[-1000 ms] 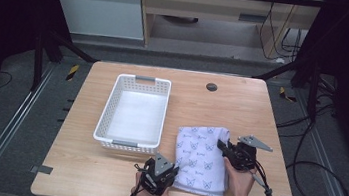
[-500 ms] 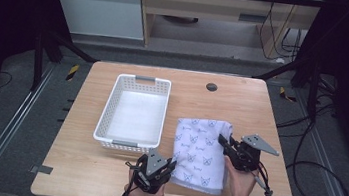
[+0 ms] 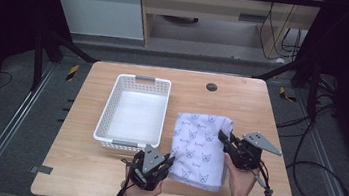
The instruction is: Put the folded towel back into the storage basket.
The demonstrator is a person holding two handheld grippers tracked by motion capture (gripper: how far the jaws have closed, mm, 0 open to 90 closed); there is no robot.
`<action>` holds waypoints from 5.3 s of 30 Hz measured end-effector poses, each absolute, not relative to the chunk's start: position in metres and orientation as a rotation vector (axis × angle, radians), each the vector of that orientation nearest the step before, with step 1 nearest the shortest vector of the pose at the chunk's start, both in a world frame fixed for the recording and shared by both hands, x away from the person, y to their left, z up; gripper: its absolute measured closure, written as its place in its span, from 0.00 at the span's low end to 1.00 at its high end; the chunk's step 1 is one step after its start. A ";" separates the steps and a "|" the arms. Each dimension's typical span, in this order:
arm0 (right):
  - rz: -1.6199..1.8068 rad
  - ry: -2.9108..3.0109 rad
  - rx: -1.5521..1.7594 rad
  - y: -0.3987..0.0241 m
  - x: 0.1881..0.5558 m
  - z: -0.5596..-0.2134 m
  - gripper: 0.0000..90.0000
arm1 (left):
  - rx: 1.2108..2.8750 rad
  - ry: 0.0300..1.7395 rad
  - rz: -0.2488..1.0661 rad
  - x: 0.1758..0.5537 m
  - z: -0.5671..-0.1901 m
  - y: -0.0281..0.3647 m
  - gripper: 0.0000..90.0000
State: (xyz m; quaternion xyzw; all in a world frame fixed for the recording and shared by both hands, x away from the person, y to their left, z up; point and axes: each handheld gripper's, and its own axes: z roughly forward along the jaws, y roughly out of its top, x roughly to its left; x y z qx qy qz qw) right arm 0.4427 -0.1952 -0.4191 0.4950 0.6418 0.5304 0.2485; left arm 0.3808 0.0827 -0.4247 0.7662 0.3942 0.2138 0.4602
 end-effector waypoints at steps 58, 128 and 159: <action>1.495 1.730 1.164 -0.113 0.484 -0.353 0.82 | 1.678 1.080 0.646 0.407 -0.374 0.153 0.91; 1.539 1.806 1.069 -0.003 0.541 -0.346 0.81 | 1.515 1.289 0.801 0.439 -0.372 0.236 0.91; 1.481 1.883 1.079 0.024 0.570 -0.375 0.81 | 1.551 1.361 0.808 0.461 -0.399 0.252 0.91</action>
